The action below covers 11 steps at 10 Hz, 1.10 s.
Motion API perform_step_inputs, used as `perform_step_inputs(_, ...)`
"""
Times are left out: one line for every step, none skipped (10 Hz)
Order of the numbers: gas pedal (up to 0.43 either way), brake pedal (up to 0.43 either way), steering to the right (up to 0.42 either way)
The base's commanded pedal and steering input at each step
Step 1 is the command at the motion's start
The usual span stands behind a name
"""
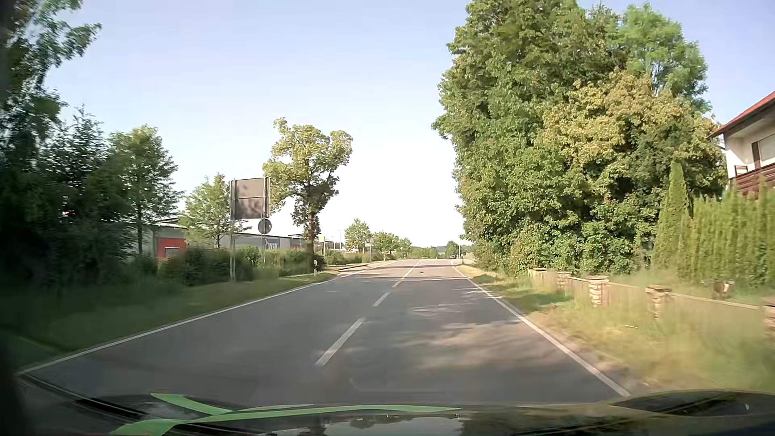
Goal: Follow the waypoints while adhering to traffic rules and regulations
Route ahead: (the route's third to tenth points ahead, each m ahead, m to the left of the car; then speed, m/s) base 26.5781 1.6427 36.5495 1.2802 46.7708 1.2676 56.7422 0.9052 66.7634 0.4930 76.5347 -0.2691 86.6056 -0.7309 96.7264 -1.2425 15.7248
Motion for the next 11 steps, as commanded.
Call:
perform_step_inputs(0.098, 0.0, 0.005)
perform_step_inputs(0.098, 0.0, 0.0)
perform_step_inputs(0.098, 0.0, 0.0)
perform_step_inputs(0.098, 0.0, 0.0)
perform_step_inputs(0.098, 0.0, 0.0)
perform_step_inputs(0.098, 0.0, 0.0)
perform_step_inputs(0.118, 0.0, 0.0)
perform_step_inputs(0.13, 0.0, 0.0)
perform_step_inputs(0.13, 0.0, 0.0)
perform_step_inputs(0.13, 0.0, 0.001)
perform_step_inputs(0.138, 0.0, 0.005)
